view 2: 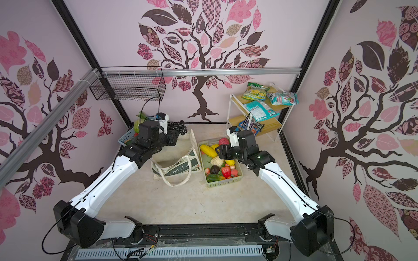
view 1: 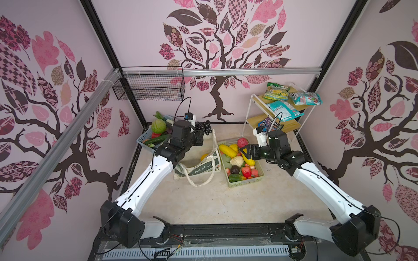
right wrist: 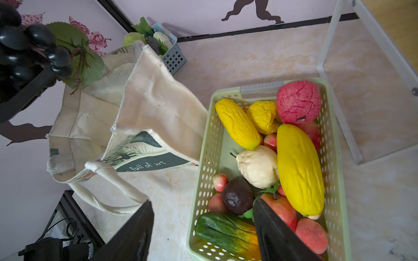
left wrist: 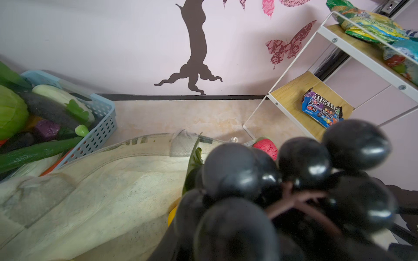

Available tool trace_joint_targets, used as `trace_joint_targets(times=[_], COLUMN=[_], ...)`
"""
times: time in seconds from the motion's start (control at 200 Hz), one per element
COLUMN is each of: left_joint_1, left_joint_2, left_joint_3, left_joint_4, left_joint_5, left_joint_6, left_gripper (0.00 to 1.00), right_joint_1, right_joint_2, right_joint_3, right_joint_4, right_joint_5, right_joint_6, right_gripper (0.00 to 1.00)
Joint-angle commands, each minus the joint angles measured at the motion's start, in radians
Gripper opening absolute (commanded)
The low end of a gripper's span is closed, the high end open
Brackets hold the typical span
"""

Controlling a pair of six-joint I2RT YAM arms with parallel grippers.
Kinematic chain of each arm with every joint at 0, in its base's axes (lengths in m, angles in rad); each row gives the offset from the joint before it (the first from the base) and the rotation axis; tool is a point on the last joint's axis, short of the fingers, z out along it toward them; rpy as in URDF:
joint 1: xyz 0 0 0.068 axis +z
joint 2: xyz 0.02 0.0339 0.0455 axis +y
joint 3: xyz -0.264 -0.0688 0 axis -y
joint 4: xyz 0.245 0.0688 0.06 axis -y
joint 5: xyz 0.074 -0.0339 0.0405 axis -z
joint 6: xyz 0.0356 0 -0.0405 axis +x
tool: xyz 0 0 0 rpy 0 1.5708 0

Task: Place the food into the grocery bag and tie it
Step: 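Move the grapes over the tote bag opening with the left gripper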

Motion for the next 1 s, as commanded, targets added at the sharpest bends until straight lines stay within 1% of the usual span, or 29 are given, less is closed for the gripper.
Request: trace_joint_targets(times=[0.0, 0.2, 0.5, 0.995], left_joint_1=[0.019, 0.051, 0.051, 0.051], left_joint_2=[-0.037, -0.048, -0.031, -0.008], left_joint_3=[-0.044, -0.083, -0.125, -0.176], left_joint_4=[-0.023, -0.05, -0.072, -0.116], left_joint_5=[-0.021, -0.026, -0.071, -0.072], left_joint_6=[-0.018, -0.043, -0.044, -0.054], left_gripper=[0.32, 0.32, 0.32, 0.31], right_joint_1=[-0.003, -0.003, -0.003, -0.003], right_joint_2=[0.02, 0.016, 0.019, 0.02], right_joint_3=[-0.004, -0.028, -0.036, -0.054], right_joint_4=[0.016, 0.027, 0.035, 0.048], right_joint_5=[0.02, 0.021, 0.015, 0.011], right_joint_6=[0.014, 0.019, 0.025, 0.034], right_gripper=[0.72, 0.72, 0.72, 0.72])
